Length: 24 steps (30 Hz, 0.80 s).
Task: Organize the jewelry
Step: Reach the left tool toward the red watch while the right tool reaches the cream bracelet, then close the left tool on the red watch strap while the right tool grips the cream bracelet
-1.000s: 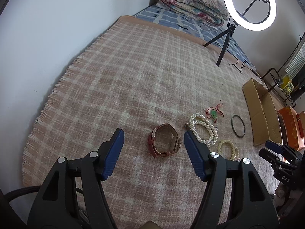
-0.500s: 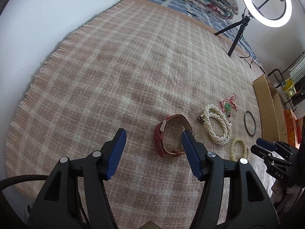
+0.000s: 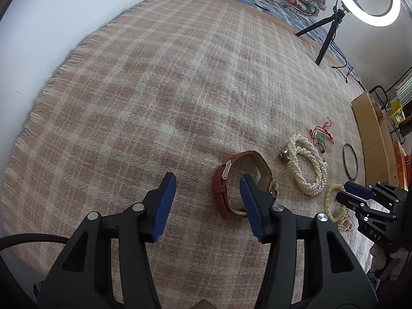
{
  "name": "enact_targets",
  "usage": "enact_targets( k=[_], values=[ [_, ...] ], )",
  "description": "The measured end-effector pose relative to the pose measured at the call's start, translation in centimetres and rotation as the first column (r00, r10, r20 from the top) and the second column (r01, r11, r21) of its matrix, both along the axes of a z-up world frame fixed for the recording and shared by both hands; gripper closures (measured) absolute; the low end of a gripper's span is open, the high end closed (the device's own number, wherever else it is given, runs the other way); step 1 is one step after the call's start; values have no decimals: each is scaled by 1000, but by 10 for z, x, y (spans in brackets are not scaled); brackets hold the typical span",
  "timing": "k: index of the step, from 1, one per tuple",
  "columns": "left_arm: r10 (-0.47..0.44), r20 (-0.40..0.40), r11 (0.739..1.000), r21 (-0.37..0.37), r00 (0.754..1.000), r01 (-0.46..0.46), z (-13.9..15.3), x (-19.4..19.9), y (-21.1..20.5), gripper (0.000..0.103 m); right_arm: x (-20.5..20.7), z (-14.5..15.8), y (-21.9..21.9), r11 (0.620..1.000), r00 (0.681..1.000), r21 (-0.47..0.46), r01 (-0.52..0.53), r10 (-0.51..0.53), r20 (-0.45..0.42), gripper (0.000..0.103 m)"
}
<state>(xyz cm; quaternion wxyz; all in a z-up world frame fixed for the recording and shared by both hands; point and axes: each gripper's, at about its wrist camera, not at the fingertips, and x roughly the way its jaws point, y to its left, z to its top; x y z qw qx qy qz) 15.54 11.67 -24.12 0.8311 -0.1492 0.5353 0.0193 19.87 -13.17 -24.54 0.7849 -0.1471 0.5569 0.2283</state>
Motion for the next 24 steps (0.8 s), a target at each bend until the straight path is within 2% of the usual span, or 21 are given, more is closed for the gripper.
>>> enact_targets(
  k=[2, 3, 9, 12, 17, 21, 24],
  values=[
    [-6, -9, 1000, 2, 1000, 6, -4, 1, -2, 52, 0, -1, 2, 1000, 1000, -11, -7, 7, 1, 76],
    [-10, -15, 1000, 7, 1000, 11, -7, 2, -3, 56, 0, -2, 3, 1000, 1000, -16, -11, 11, 3, 76],
    [-10, -12, 1000, 28, 1000, 10, -14, 2, -6, 57, -1, -6, 11, 998, 999, -50, -42, 43, 13, 80],
    [-13, -4, 999, 43, 1000, 13, -15, 1, -8, 57, -2, -6, 12, 998, 999, -45, -44, 45, 13, 84],
    [-13, 6, 997, 76, 1000, 12, -15, 0, -12, 64, -2, -5, 13, 998, 999, -38, -43, 44, 16, 97],
    [-7, 10, 998, 68, 1000, 6, -14, -1, -10, 86, -4, 1, 14, 999, 999, -25, -34, 35, 31, 98],
    [-5, 12, 998, 56, 1000, 5, -12, -2, -8, 94, -9, 6, 15, 999, 998, -11, -31, 32, 47, 98]
  ],
)
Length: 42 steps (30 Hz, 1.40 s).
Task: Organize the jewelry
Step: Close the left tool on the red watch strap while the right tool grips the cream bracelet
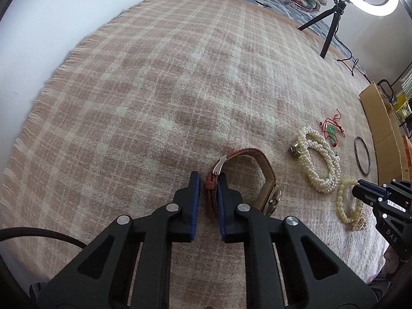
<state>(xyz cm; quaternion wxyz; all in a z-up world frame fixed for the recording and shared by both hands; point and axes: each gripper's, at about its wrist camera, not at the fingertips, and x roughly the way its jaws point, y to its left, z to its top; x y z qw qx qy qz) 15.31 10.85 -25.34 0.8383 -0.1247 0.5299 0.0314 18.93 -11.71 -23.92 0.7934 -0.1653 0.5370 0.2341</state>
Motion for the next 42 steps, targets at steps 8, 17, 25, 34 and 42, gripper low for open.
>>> enact_targets(
  k=[8, 17, 25, 34, 42],
  values=[
    [9, 18, 1000, -18, 1000, -8, 6, -12, 1, 95, -14, 24, -2, 999, 998, 47, 14, -16, 57, 98],
    [16, 54, 1000, -16, 998, -15, 24, -21, 1, 95, -25, 48, -2, 996, 994, 84, 15, -24, 108, 98],
    [4, 93, 1000, -18, 996, -2, 44, -28, -4, 95, -36, 73, -13, 992, 986, 124, 28, -48, 161, 98],
    [-54, 138, 997, -45, 989, 61, 70, -33, -33, 95, -46, 112, -46, 986, 966, 155, 57, -94, 239, 98],
    [-143, 175, 984, -76, 974, 158, 91, -31, -79, 95, -51, 143, -91, 979, 939, 169, 110, -159, 306, 98]
  ],
)
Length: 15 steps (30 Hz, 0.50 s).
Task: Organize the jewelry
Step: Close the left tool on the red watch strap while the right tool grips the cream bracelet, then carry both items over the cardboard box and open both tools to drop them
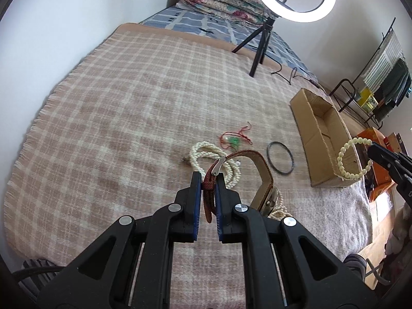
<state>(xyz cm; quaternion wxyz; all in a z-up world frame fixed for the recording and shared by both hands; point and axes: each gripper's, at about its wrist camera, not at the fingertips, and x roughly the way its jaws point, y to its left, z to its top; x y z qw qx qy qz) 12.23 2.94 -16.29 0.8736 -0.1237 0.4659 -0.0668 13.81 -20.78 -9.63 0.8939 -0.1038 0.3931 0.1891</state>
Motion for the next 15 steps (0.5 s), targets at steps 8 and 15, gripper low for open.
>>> enact_targets(
  k=[8, 15],
  values=[
    [-100, 21, 995, -25, 995, 101, 12, 8, -57, 95, 4, 19, -51, 997, 996, -4, 83, -82, 46, 98],
    [-171, 29, 984, -40, 985, 172, 15, 21, -110, 95, 22, 21, -94, 989, 987, -2, 151, -150, 58, 98]
  ],
)
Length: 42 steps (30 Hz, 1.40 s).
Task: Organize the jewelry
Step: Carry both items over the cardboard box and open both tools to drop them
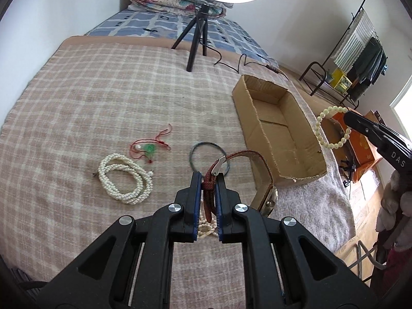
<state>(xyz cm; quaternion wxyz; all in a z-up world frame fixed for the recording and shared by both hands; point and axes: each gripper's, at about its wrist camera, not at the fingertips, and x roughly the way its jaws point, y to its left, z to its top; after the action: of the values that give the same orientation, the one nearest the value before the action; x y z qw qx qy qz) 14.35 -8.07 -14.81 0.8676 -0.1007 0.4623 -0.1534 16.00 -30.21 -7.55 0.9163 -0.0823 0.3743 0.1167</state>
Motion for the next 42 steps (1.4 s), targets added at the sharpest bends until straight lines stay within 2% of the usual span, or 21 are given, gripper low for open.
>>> enact_targets(
  k=[12, 22, 35, 42],
  values=[
    [-91, 13, 996, 10, 996, 91, -1, 22, -76, 95, 42, -16, -43, 999, 999, -6, 51, -51, -11, 98],
    [-127, 14, 991, 33, 992, 127, -11, 40, -120, 95, 88, -38, -66, 997, 996, 6, 77, -76, -52, 98],
    [-163, -3, 985, 57, 987, 163, -27, 57, -159, 95, 142, -66, -74, 995, 990, 5, 101, -100, -96, 98],
    [-177, -21, 982, 66, 984, 178, -36, 58, -168, 95, 155, -78, -72, 995, 987, 1, 101, -100, -122, 98]
  ],
)
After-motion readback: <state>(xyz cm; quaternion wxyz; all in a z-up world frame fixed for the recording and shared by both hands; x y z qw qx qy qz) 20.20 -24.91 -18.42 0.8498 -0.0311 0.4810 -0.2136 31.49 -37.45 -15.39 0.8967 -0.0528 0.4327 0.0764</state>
